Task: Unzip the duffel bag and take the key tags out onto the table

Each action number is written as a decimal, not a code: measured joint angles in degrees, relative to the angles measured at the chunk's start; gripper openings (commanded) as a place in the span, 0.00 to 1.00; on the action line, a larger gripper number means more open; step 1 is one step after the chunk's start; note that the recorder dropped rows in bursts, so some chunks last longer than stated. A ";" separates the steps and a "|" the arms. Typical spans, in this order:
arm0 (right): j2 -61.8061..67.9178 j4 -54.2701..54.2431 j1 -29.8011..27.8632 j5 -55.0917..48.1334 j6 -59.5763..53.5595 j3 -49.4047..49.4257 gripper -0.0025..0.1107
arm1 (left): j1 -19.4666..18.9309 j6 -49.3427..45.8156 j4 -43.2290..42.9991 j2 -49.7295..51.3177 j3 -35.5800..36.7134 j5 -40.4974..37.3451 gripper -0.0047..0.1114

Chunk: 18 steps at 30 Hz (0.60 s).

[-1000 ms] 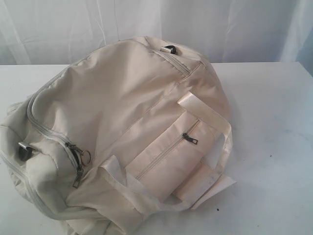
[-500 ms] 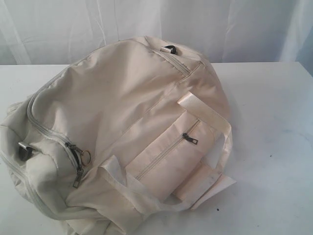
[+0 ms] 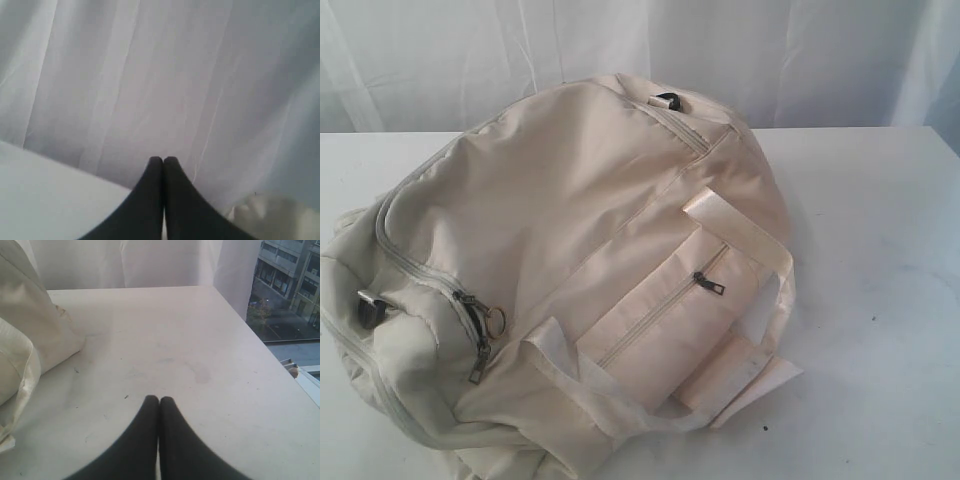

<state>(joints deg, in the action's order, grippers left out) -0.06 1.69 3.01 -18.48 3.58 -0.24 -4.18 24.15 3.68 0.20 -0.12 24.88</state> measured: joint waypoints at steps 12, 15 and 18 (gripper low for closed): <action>0.00 2.22 0.00 0.00 -0.64 0.00 0.02 | 0.00 3.07 -8.95 18.06 -24.99 -11.43 0.20; 0.00 10.86 0.00 0.38 -3.58 0.00 0.02 | 0.04 18.06 -18.28 27.89 -28.71 -16.65 0.45; 0.00 16.90 0.00 3.78 -4.67 0.00 0.02 | 1.26 29.61 -25.22 33.58 -28.86 -21.44 0.60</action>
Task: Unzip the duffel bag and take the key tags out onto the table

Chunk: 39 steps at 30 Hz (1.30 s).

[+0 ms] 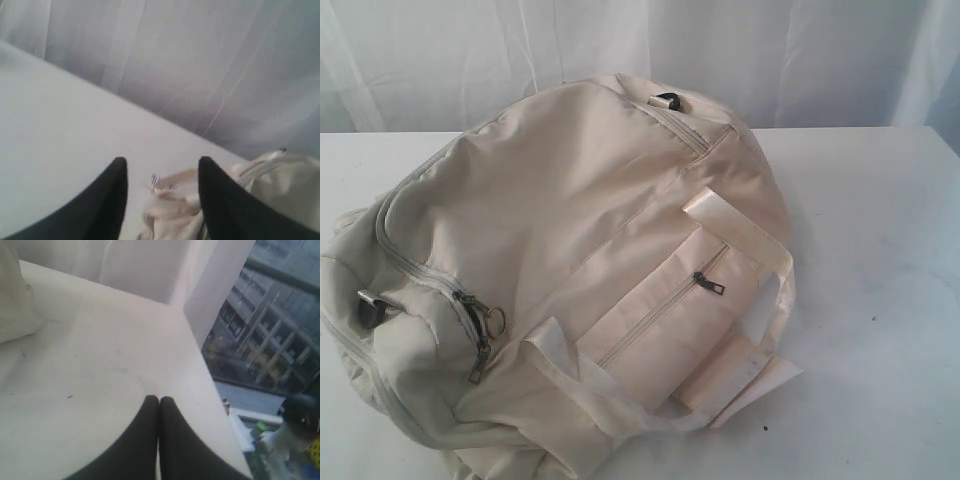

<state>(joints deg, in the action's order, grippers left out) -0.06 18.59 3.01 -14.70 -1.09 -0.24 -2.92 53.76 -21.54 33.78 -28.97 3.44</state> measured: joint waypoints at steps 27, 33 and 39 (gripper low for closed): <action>0.00 -0.24 0.00 32.38 46.39 0.00 0.02 | 27.38 -13.09 25.56 14.34 0.45 -28.54 0.61; 0.00 -0.24 0.00 32.38 50.75 0.00 0.02 | 27.38 -16.19 31.73 14.44 0.45 -24.36 0.61; 0.00 -0.24 0.00 32.01 50.98 0.00 0.02 | 27.38 -16.49 35.64 16.61 0.45 -22.49 0.61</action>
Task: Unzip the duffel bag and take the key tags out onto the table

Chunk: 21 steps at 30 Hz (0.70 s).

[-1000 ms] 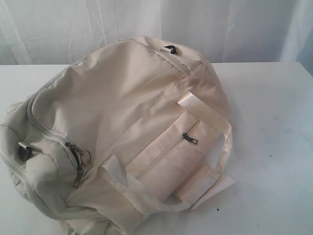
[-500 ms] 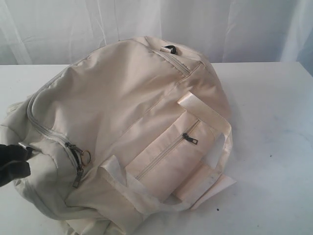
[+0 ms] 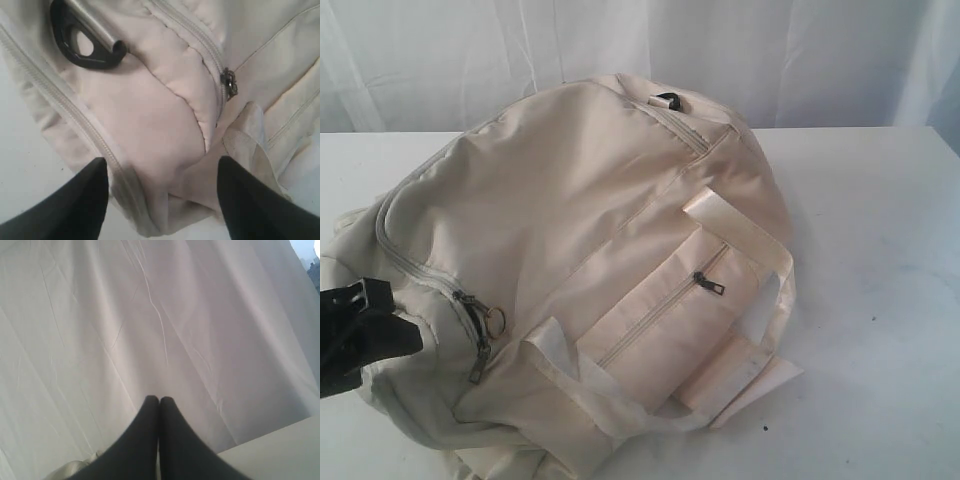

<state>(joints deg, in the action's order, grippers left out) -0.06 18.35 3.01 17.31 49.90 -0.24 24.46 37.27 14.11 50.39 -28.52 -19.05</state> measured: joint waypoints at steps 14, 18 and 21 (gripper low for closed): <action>0.00 0.00 0.00 -1.14 0.00 0.00 0.02 | 0.00 -6.14 8.53 1.82 0.00 0.39 0.61; 0.00 0.00 0.00 -1.14 0.00 0.00 0.02 | 0.00 -6.98 9.42 2.85 0.00 0.54 0.61; 0.00 0.00 0.00 -1.14 0.00 0.00 0.02 | 0.00 -7.53 10.08 4.10 0.00 0.66 0.61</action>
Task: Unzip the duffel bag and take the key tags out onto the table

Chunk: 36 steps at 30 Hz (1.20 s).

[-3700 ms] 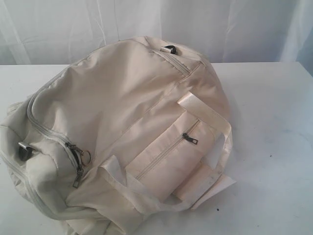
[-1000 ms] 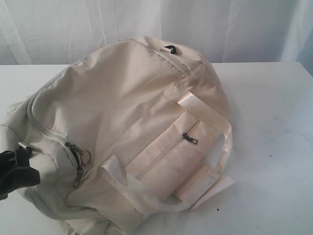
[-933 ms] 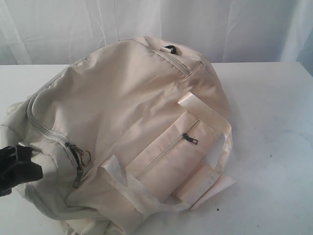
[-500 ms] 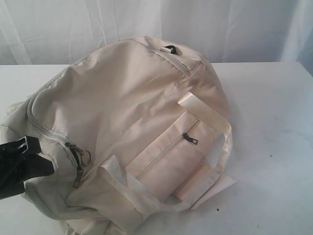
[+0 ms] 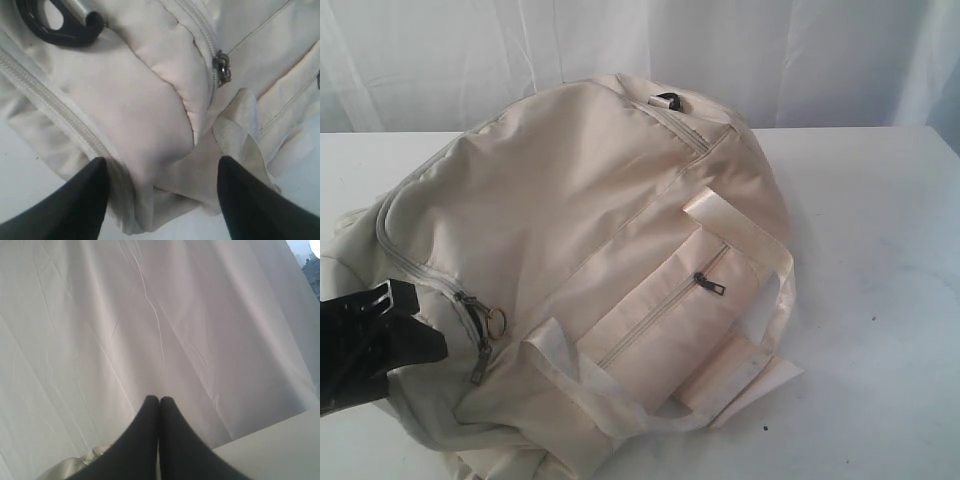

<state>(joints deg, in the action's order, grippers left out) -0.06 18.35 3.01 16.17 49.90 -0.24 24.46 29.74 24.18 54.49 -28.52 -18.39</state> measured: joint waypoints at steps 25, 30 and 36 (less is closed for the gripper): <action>0.00 0.00 0.00 -0.09 -0.33 0.00 0.02 | 0.00 -1.30 -3.48 12.41 0.00 7.74 0.04; 0.00 0.00 0.00 -0.20 -0.33 0.00 0.02 | 0.24 -1.30 -10.51 12.68 0.00 6.73 0.04; 0.00 5.69 0.24 -2.29 4.08 0.00 0.02 | 0.24 -2.38 -16.71 12.68 -0.20 4.45 0.04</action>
<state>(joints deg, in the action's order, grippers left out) -0.06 24.04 3.26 13.87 53.97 -0.24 24.70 27.36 7.48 67.17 -28.72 -13.94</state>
